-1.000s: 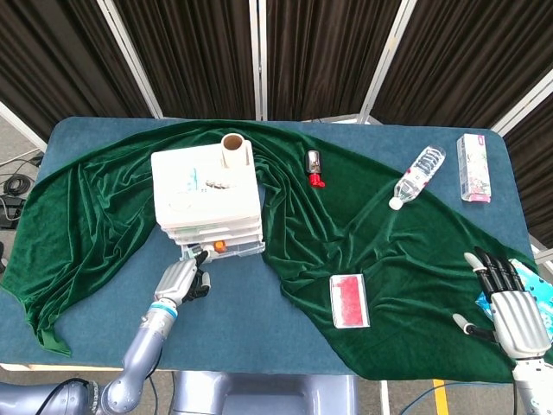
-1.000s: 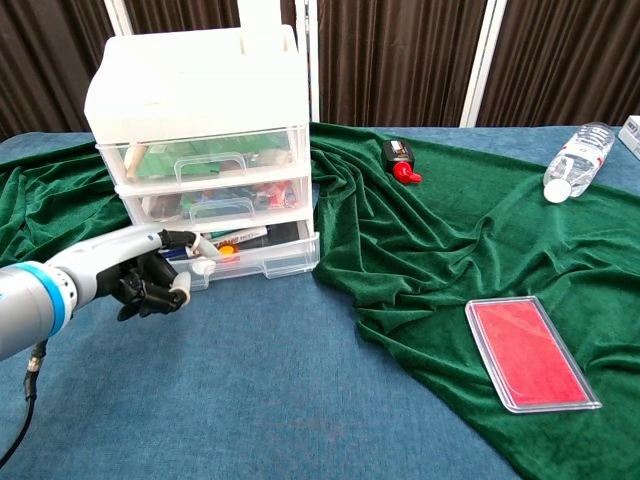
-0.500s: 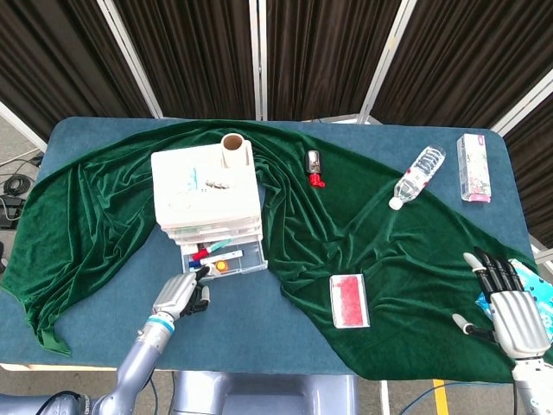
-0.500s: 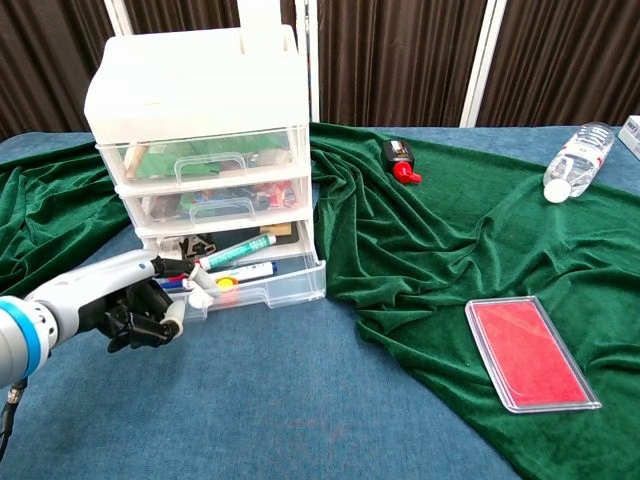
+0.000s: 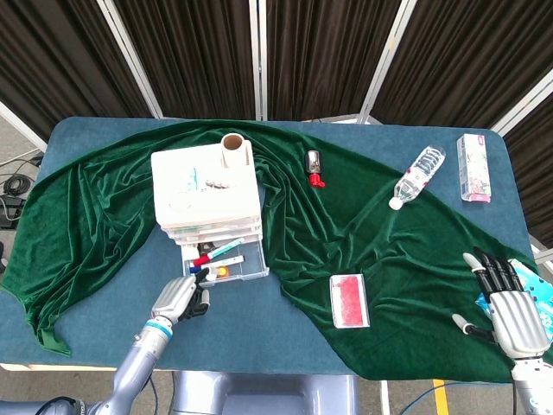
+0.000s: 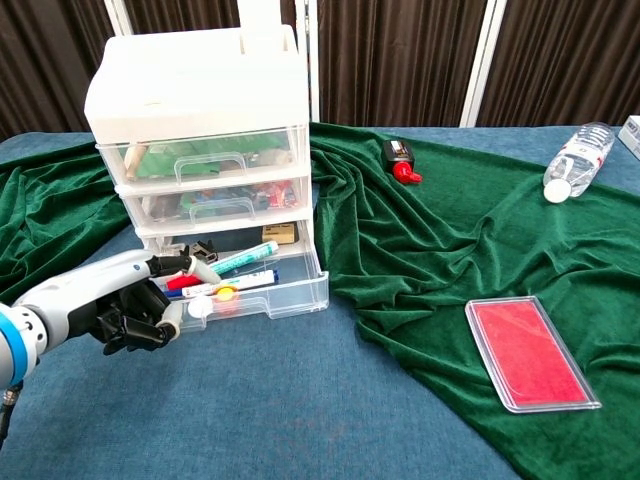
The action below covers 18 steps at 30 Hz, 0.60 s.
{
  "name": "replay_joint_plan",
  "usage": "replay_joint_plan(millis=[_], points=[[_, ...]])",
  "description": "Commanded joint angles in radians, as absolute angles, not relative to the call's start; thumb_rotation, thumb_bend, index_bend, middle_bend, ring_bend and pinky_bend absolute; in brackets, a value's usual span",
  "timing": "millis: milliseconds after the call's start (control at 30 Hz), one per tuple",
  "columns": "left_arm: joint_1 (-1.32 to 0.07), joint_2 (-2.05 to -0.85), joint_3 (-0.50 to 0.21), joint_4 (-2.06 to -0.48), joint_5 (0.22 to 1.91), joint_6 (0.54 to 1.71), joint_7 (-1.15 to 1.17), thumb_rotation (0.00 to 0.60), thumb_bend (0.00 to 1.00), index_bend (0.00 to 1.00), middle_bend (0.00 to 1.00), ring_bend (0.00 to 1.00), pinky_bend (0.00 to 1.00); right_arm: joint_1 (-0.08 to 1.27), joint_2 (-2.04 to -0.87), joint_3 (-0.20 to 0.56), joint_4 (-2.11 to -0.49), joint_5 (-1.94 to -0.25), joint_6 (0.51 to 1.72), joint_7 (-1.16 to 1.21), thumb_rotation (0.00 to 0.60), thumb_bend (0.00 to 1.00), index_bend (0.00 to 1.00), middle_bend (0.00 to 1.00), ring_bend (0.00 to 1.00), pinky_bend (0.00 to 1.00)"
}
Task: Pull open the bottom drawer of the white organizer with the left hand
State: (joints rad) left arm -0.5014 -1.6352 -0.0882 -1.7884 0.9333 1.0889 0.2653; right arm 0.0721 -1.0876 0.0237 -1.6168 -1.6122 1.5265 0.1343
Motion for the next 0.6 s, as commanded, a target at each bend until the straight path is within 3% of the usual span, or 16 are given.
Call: replay_joint_plan(millis=[33,167,400,500,600], points=[[-0.502,-1.631,-0.091,-1.793,0.933,1.086,0.262,0.6,0.78,0.1,0.82,0.75,0.79,0.072,-1.088,0.024,-1.617,-1.612,1.526,0.135,0.6,0.05,0.01,0.0,0.0,0.0],[-0.5,-1.621,-0.088,-1.799,0.943,1.082,0.254,0.6,0.76,0.01,0.82,0.75,0.79,0.072,-1.087,0.024,-1.617,-1.612,1.526,0.135,0.6,0.05,0.01,0.0,0.0,0.0],[-0.465,-1.573,-0.049,-1.845,1.056,1.126,0.223,0.6,0.57,0.0,0.82,0.75,0.79,0.074,-1.088,0.025,-1.614,-1.608,1.522,0.133,0.6,0.05,0.01,0.0,0.0,0.0],[-0.429,-1.527,-0.013,-1.871,1.158,1.174,0.187,0.6,0.54,0.0,0.81,0.74,0.75,0.074,-1.09,0.026,-1.612,-1.606,1.521,0.129,0.6,0.05,0.01,0.0,0.0,0.0],[-0.388,-1.473,0.038,-1.879,1.277,1.232,0.151,0.6,0.53,0.0,0.71,0.64,0.64,0.075,-1.095,0.026,-1.611,-1.605,1.519,0.12,0.6,0.05,0.01,0.0,0.0,0.0]])
